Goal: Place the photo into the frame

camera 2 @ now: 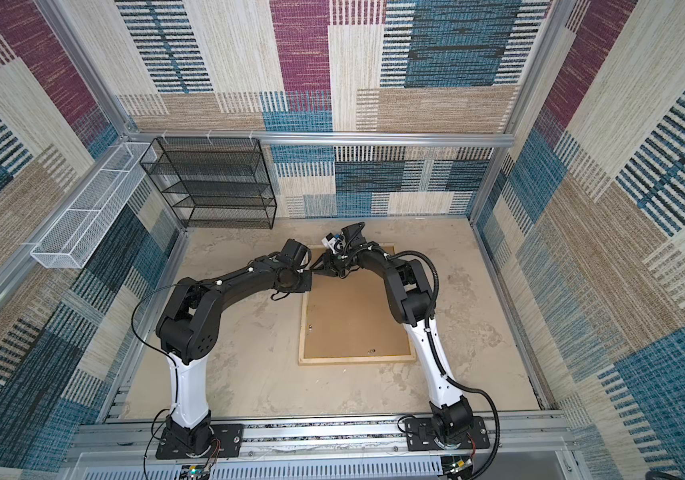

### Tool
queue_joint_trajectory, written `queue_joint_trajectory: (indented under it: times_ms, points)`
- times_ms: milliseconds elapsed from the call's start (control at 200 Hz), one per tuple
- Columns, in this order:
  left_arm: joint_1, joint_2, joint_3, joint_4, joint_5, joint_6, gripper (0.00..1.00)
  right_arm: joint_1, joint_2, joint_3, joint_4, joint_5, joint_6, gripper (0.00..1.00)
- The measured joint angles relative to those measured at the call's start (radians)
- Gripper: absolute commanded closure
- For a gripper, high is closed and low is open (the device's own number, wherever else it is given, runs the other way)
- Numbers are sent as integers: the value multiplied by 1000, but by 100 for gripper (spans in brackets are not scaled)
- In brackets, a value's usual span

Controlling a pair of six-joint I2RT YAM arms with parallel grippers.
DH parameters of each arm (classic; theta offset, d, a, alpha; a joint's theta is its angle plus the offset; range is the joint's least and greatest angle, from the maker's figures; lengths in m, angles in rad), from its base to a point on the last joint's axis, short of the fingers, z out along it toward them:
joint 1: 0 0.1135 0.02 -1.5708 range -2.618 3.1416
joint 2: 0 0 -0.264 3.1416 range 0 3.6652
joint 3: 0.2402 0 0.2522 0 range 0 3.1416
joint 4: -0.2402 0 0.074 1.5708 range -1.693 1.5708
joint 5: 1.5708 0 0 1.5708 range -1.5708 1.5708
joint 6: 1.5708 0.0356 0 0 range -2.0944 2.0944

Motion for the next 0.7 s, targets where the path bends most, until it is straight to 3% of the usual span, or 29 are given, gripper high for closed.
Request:
queue_joint_trajectory:
  times_ms: [701]
  points:
    - [0,2,5,-3,0,0,90,3,3,8,-1,-2,23,70]
